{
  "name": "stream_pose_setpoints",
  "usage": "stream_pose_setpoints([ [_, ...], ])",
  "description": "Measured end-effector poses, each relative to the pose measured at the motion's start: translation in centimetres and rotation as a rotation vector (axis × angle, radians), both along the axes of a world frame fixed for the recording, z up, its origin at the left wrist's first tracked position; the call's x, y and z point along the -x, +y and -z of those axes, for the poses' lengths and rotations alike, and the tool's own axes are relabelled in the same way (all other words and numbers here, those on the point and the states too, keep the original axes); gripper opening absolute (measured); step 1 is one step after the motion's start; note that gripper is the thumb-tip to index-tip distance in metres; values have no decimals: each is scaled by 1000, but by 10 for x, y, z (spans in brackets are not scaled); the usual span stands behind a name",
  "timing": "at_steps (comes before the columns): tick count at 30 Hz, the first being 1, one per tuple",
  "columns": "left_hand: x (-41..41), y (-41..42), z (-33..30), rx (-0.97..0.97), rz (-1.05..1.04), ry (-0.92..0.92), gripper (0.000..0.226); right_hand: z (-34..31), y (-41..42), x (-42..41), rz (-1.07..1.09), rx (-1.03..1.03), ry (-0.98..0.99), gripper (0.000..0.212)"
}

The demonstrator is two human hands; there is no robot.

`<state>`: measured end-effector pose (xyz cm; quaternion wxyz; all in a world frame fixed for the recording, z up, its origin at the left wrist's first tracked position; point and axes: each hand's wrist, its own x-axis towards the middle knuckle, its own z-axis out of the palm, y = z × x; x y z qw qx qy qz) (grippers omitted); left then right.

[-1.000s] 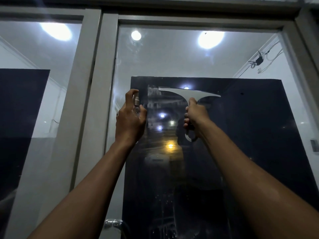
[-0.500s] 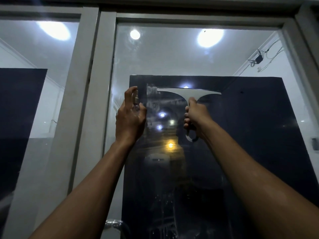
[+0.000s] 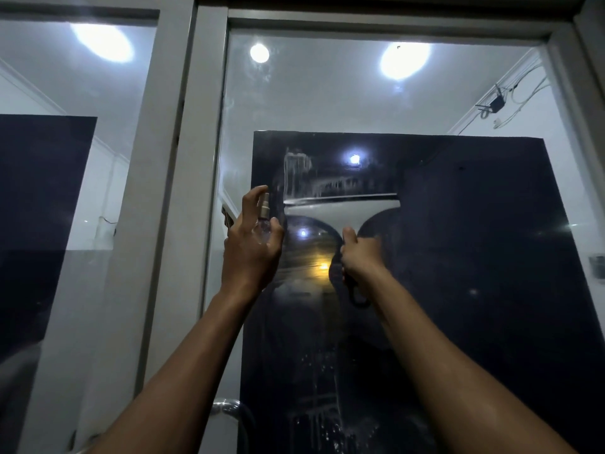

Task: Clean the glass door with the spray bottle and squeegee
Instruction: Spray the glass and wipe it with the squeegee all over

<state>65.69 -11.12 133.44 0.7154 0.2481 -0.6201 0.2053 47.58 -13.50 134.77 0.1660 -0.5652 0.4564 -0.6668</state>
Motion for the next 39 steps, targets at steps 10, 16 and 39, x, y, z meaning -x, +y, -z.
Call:
stream_pose_setpoints([
  [10,6,8,26,-57,46,9,52,105,7,18,13,-78,76,49],
  [16,1,22,25,-86,-4,-7,51,127,43,22,49,-43,120,59],
  [39,-2,13,21,-82,-75,-18,49,-19,36,94,404,-249,1182,77],
])
